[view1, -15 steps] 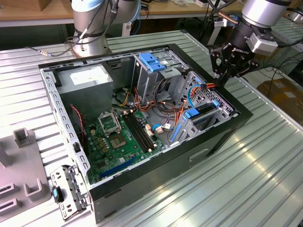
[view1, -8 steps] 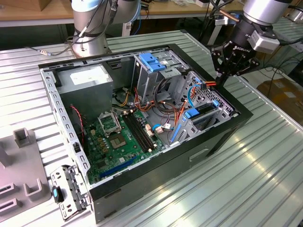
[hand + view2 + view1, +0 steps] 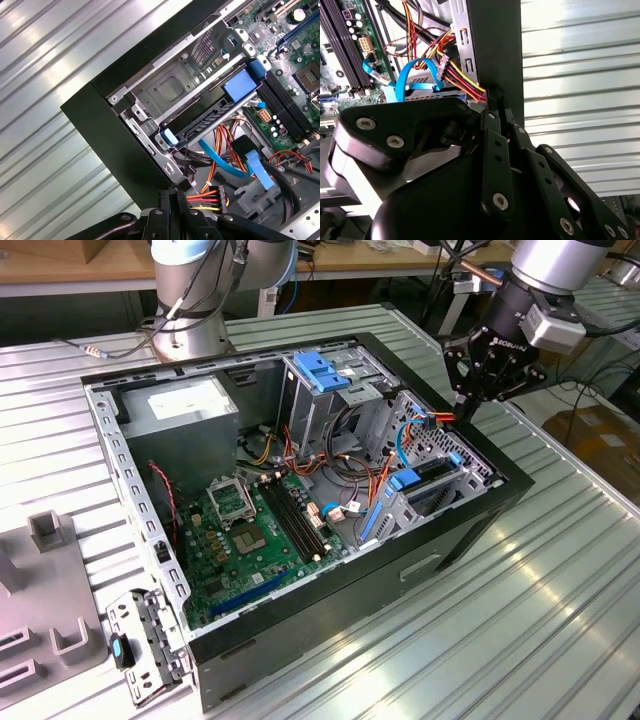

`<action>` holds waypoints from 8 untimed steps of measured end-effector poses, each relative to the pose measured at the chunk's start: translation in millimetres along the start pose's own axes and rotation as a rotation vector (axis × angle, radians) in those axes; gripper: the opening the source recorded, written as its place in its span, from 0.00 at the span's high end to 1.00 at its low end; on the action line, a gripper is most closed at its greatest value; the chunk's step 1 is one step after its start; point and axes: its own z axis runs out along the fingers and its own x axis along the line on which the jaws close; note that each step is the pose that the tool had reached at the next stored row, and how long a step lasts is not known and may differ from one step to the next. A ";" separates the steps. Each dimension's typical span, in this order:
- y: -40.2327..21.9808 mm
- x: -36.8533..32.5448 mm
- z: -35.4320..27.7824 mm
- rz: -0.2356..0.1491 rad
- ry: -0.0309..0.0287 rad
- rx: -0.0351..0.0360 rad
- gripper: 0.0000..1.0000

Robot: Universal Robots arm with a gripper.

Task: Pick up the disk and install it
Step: 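Insert the first disk wire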

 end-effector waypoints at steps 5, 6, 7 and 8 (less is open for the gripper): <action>0.0 0.0 0.3 0.067 -0.0007 -0.0004 0.83; 0.0 0.0 0.4 0.078 -0.0008 -0.0005 0.83; 0.0 0.0 0.5 0.094 -0.0009 -0.0007 0.83; 0.0 0.0 0.5 0.102 -0.0009 -0.0008 0.83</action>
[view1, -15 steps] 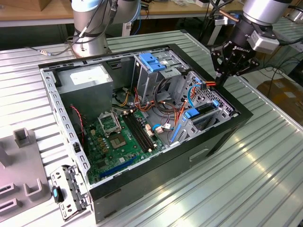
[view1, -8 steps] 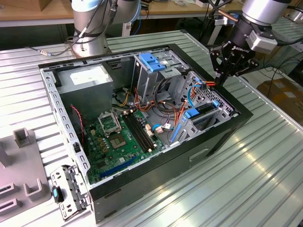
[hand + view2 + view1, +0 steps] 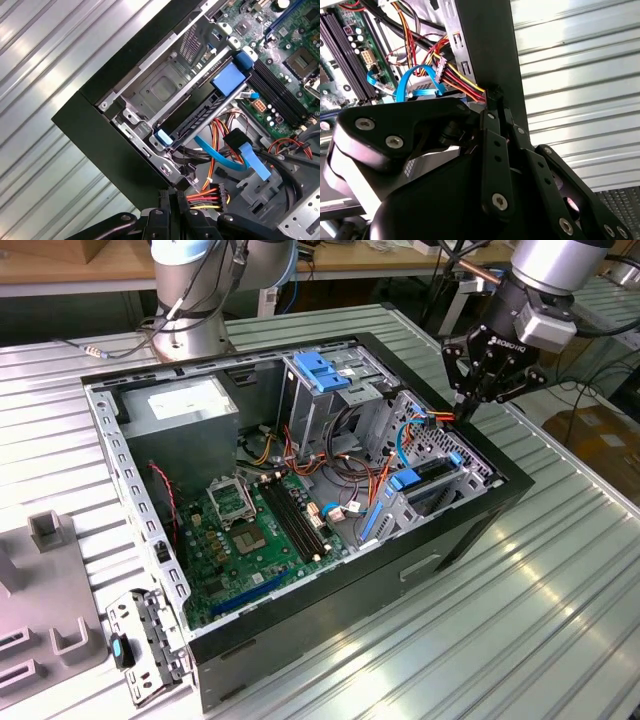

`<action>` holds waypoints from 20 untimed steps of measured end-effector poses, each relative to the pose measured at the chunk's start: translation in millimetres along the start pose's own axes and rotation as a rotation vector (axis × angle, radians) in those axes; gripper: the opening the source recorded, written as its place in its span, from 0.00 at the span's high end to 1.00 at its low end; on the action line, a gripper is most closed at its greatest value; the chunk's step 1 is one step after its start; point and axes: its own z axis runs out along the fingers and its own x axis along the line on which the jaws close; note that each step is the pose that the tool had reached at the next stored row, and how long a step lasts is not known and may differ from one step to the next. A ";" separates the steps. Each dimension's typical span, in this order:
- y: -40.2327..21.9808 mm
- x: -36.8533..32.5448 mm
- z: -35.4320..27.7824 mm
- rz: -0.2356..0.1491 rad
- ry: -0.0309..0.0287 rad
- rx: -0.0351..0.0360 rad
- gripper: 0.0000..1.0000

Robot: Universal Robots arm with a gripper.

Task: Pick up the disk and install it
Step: 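Insert the first disk wire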

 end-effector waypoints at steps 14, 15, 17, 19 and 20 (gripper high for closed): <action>2.9 -2.3 0.1 0.016 -0.0003 0.0000 0.83; 2.9 -2.3 0.1 0.016 -0.0003 0.0000 0.83; 2.9 -2.3 0.1 0.016 -0.0003 0.0000 0.83; 3.1 -2.5 0.1 0.016 -0.0002 -0.0001 0.83; 3.2 -2.5 0.1 0.016 -0.0003 0.0000 0.83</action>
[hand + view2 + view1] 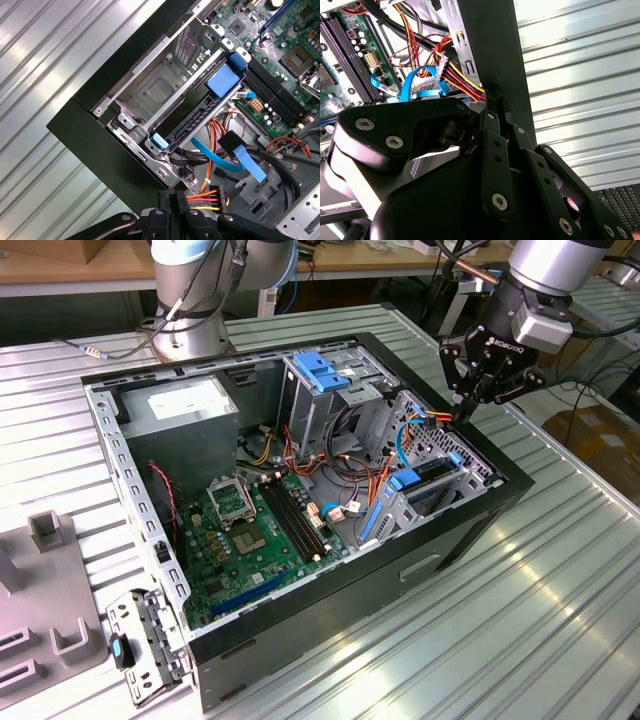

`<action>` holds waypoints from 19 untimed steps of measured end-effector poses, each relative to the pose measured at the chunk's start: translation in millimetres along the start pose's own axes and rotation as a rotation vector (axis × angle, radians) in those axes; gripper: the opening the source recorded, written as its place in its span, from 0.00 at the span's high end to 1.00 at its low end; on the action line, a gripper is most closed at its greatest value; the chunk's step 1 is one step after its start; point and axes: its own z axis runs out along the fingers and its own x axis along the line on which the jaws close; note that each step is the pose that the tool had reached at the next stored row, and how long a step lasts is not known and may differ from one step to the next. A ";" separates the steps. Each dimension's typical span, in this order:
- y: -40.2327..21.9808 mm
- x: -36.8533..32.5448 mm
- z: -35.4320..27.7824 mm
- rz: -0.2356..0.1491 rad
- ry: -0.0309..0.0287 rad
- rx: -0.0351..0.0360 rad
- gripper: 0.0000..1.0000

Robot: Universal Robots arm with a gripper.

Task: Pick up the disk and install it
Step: 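Insert the first disk wire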

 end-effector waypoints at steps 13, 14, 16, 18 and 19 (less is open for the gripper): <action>12.8 -7.1 0.4 0.080 0.0028 0.0038 0.83; 13.2 -7.3 0.3 0.080 0.0033 0.0042 0.83; 13.4 -7.3 0.3 0.084 0.0036 0.0044 0.83; 13.5 -7.2 0.6 0.117 0.0034 0.0041 0.83; 13.5 -7.2 0.9 0.131 0.0034 0.0038 0.83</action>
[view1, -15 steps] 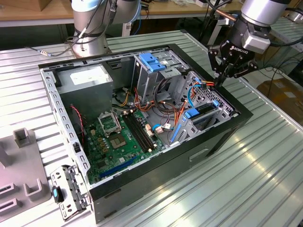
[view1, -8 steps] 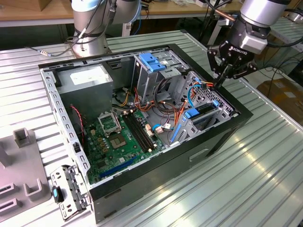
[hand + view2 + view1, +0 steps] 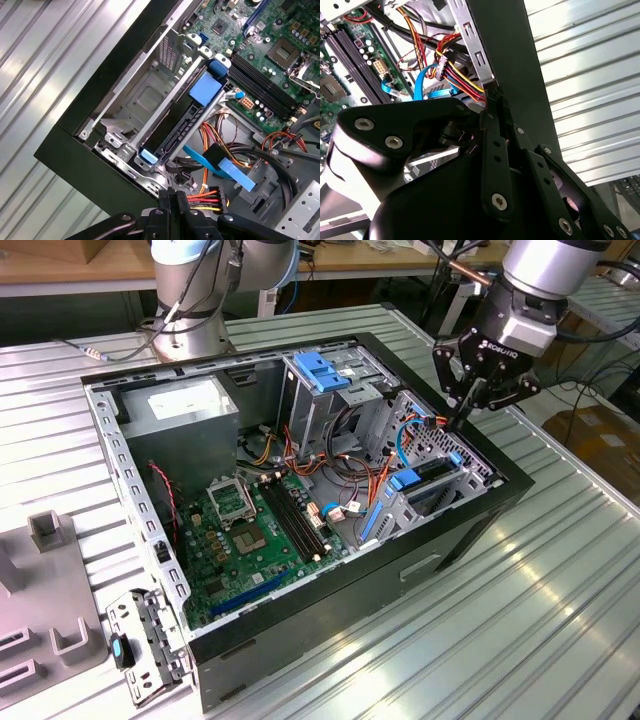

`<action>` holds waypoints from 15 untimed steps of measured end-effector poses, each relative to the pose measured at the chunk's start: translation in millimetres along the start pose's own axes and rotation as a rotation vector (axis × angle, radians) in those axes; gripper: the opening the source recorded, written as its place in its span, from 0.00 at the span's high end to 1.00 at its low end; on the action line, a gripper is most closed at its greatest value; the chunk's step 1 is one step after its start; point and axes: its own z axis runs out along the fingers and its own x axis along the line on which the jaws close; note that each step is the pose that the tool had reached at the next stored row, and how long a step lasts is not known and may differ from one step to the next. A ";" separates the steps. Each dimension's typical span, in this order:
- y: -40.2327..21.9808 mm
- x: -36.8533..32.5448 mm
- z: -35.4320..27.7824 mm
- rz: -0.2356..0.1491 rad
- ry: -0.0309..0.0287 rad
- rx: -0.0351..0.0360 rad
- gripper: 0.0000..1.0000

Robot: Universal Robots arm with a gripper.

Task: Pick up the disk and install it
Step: 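Insert the first disk wire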

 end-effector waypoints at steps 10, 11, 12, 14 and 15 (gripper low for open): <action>9.6 -2.7 2.6 0.061 0.0035 -0.0032 0.83; 9.6 -2.7 2.8 0.074 0.0034 -0.0034 0.83; 9.7 -2.7 3.0 0.096 0.0033 -0.0037 0.83; 9.7 -2.7 3.3 0.130 0.0032 -0.0042 0.83; 9.7 -2.7 3.5 0.145 0.0032 -0.0045 0.83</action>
